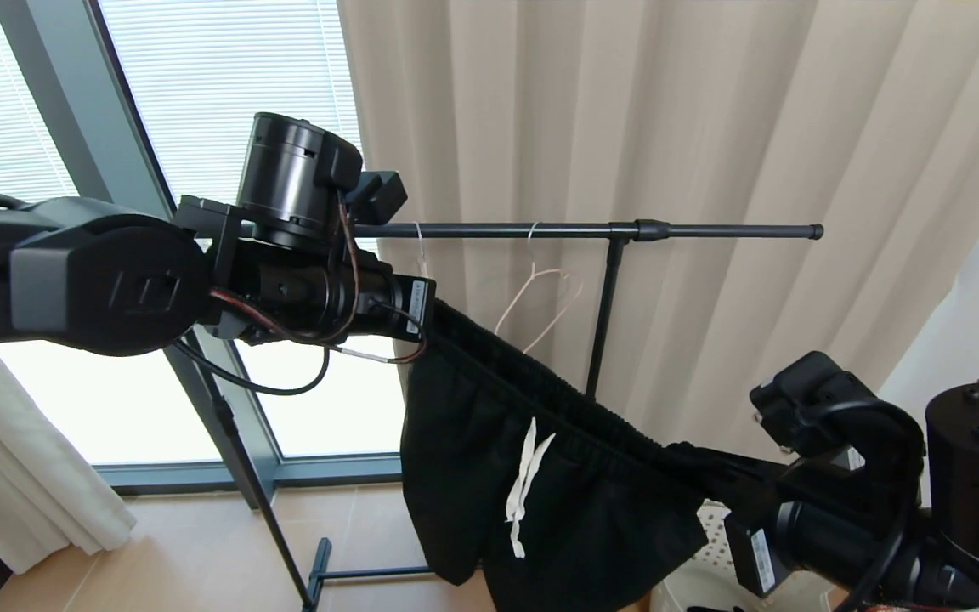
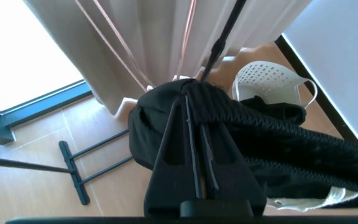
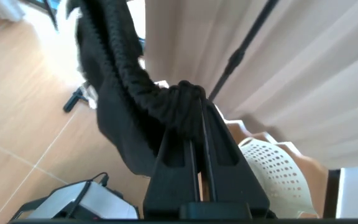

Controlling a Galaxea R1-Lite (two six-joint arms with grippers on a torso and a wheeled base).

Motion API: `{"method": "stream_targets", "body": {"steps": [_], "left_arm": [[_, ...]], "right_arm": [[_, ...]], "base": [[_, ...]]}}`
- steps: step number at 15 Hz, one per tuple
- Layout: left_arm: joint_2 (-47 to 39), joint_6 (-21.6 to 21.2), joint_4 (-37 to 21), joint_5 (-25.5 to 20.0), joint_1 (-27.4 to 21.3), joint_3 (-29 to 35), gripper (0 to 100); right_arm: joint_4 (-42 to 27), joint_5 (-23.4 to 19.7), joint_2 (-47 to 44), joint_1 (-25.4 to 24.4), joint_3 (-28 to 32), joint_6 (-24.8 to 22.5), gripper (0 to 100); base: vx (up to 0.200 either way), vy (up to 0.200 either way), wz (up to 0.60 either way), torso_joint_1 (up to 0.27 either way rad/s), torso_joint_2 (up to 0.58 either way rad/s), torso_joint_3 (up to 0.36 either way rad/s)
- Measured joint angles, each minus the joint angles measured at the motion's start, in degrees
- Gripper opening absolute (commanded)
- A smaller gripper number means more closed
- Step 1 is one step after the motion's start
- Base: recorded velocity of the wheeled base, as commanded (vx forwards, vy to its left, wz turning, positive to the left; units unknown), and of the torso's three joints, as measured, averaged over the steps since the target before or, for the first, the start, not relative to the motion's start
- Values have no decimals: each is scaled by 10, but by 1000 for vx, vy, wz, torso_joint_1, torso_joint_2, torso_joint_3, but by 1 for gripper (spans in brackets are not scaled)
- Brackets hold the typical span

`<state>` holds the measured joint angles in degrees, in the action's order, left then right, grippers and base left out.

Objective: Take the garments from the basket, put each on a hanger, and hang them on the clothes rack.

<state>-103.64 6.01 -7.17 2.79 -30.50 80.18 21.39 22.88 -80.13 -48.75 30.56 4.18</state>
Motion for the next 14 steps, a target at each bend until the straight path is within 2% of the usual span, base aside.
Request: {"method": "stream_targets", "body": {"steps": [5,8,14], "left_arm": [[-40,9,0,-39,-2,59,0],[-63,13,1,-45,-8,81,0],[-105,28,0,-46,-14,137,0]], "right_arm": [[3,-8,10,-95,-15,26,0],[15,-41,-11,-127,-15,55,0],[131,-48,-88,-165,-5,97,0]], "base": [[0,0,0,0,0,0],[0,0,0,0,0,0],[0,0,0,0,0,0]]}}
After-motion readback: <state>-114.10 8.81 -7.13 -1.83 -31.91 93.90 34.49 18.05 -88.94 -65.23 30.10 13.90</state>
